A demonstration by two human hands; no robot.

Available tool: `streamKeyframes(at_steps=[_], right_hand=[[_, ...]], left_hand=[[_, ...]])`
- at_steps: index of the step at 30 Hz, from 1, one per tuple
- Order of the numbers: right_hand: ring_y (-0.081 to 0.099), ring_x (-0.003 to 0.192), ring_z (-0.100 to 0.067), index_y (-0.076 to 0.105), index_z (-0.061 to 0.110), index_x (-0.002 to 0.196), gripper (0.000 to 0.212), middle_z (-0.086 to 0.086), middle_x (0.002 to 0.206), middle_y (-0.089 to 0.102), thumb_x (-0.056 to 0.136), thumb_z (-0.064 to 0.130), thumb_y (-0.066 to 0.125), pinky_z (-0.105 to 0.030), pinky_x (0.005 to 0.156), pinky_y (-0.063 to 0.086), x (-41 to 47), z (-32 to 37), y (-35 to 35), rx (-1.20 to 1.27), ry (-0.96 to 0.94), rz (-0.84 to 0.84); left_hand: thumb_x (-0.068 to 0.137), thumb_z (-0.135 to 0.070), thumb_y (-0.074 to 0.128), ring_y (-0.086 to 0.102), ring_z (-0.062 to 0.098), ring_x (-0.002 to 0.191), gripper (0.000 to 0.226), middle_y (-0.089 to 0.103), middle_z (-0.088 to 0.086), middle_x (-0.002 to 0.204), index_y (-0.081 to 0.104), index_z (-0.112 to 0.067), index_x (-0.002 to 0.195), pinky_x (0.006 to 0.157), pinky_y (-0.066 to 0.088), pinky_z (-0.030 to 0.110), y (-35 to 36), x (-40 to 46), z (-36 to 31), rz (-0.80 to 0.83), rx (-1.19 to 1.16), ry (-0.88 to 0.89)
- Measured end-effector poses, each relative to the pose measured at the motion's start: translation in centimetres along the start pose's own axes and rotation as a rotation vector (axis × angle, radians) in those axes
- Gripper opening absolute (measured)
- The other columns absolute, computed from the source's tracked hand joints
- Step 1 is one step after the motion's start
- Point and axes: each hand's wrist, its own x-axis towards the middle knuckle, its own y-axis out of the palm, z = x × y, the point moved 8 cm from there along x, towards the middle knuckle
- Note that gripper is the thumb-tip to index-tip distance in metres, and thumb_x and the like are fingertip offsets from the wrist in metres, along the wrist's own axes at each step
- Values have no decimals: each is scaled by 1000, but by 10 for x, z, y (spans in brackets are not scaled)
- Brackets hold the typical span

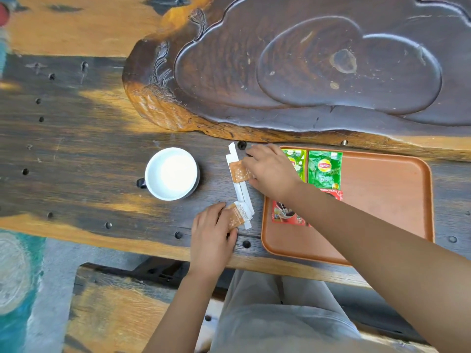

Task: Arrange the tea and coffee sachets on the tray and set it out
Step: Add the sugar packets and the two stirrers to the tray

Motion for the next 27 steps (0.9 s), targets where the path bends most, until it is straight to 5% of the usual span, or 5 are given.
streamKeyframes(at_steps=[8, 14, 17, 22, 27], right_hand=[[64, 73, -30, 67, 8, 73, 28, -10, 78, 67, 50, -3, 78, -39, 76, 51, -6, 7, -7, -26, -96, -121], [59, 67, -32, 66, 1, 68, 21, -13, 71, 63, 54, -11, 75, -37, 64, 53, -5, 5, -4, 47, -89, -122], [61, 72, -32, 65, 2, 70, 10, -12, 76, 66, 67, -6, 70, -36, 70, 53, -11, 2, -23, 212, -42, -220], [57, 87, -24, 68, 3, 79, 7, -11, 90, 67, 79, 8, 63, -29, 79, 43, -87, -23, -58, 332, 127, -406], [59, 87, -29, 68, 5, 77, 14, -10, 90, 66, 83, 13, 57, -39, 77, 48, -186, -41, -37, 267, 270, -329]], left_hand=[[67, -7, 76, 57, 26, 92, 25, 62, 8, 99, 66, -8, 90, 82, 43, 31, -1, 0, 4, -35, -101, -30], [70, 2, 72, 60, 24, 87, 18, 61, 9, 95, 66, -5, 85, 78, 44, 25, -9, 0, 7, -66, -221, -69], [71, 1, 72, 57, 19, 90, 15, 59, 7, 96, 65, -6, 82, 79, 36, 12, -16, -2, 5, -98, -287, -81], [75, -5, 68, 51, 11, 94, 14, 56, 4, 101, 63, -8, 87, 78, 40, 12, -22, -4, -35, -95, -359, 112], [76, -10, 62, 53, 17, 92, 14, 51, 2, 102, 58, -11, 89, 75, 47, 28, 5, -12, -83, 47, -301, 384]])
